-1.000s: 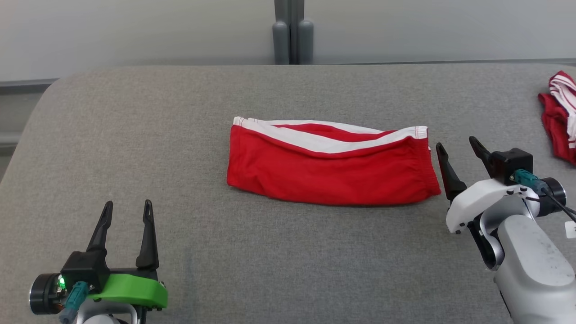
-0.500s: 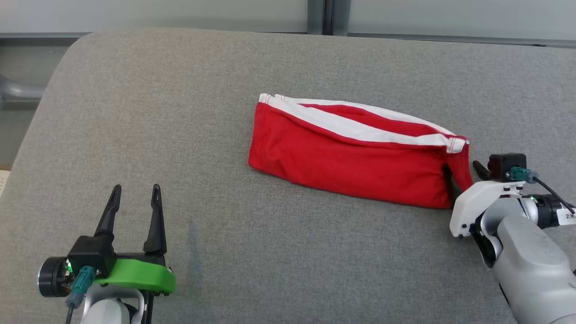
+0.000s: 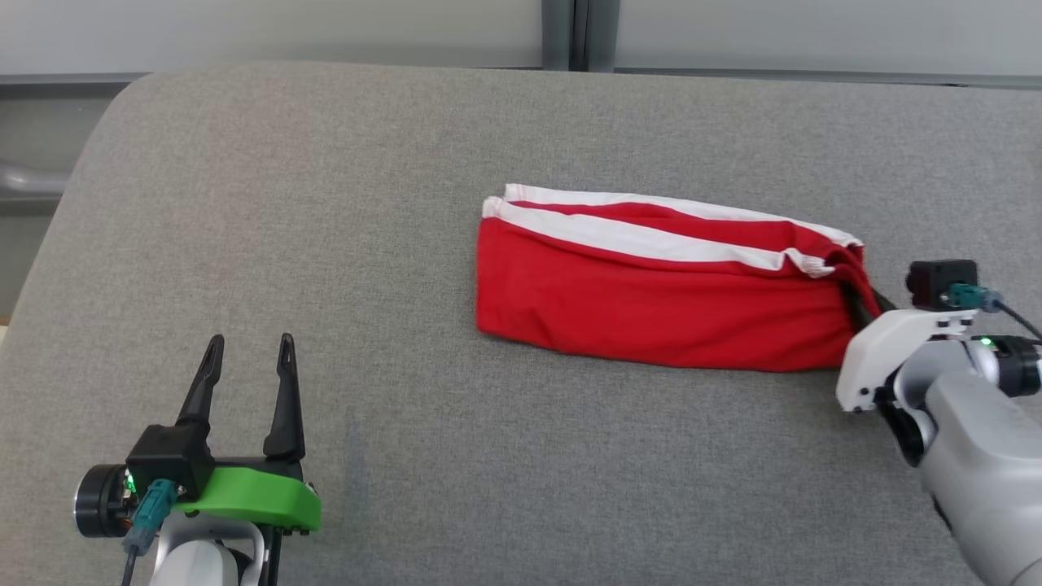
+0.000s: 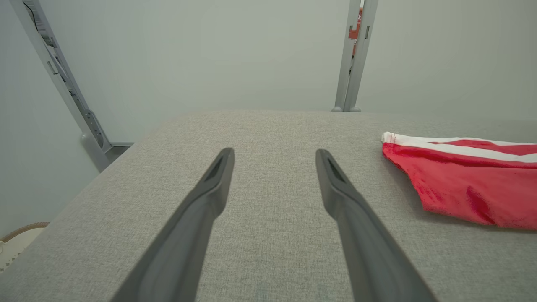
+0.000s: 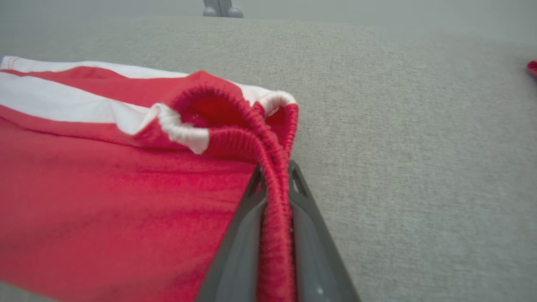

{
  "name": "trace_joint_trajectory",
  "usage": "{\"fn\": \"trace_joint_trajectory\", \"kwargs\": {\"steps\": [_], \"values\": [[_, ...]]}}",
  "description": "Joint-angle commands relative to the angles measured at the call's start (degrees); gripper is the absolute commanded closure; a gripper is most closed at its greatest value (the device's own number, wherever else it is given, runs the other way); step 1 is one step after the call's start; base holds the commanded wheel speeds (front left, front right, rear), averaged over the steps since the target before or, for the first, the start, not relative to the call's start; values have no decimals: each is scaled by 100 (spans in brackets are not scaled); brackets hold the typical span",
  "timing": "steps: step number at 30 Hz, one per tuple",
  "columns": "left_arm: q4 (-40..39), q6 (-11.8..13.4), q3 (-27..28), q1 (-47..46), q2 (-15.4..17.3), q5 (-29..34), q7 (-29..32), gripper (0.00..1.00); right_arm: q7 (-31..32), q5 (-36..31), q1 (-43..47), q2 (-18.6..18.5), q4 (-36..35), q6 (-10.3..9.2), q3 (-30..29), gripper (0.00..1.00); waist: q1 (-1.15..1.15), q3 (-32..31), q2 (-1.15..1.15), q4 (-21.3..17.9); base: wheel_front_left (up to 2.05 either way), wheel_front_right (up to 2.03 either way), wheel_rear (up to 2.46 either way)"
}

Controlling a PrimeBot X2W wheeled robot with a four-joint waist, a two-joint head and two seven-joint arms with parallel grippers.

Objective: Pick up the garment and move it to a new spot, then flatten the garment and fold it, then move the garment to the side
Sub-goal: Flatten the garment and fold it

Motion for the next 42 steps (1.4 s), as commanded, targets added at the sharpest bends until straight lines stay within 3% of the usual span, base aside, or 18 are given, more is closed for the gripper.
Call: {"fn": "trace_joint_trajectory", "kwargs": {"steps": [1, 5, 9, 16, 23, 28, 42], "values": [[7, -22, 17, 75, 1, 54, -16, 0, 11, 124, 27, -256, -6, -14, 50, 100, 0, -147, 0, -75, 0, 0, 0], [-25, -25, 62, 164, 0, 69, -15, 0, 177, 377, 131, -830, -9, -14, 184, 100, 0, -251, 0, -129, 0, 0, 0], [-52, -29, 124, 239, 0, 69, -16, 0, 471, 743, 155, -1143, -181, -13, 300, 100, 0, -297, 0, -226, 0, 0, 0], [13, -37, 151, 352, -3, 38, -16, 0, 1296, 1840, 178, -1069, -1037, -12, 529, 100, 0, -440, 0, -434, 0, 0, 0], [43, -31, 70, 340, -5, 28, -16, 0, 2014, 2915, 205, -693, -1992, -11, 681, 100, 0, -549, 0, -457, 0, 0, 0], [65, -34, 4, 360, -6, -20, -15, 0, 2276, 3320, -3, -300, -2200, -10, 667, 100, 0, -533, 0, -373, 0, 0, 0], [172, 18, -272, 161, -4, -197, -15, 0, 1787, 3112, -849, 831, -588, -9, 496, 100, 0, -363, 0, 86, 0, 0, 0]]}}
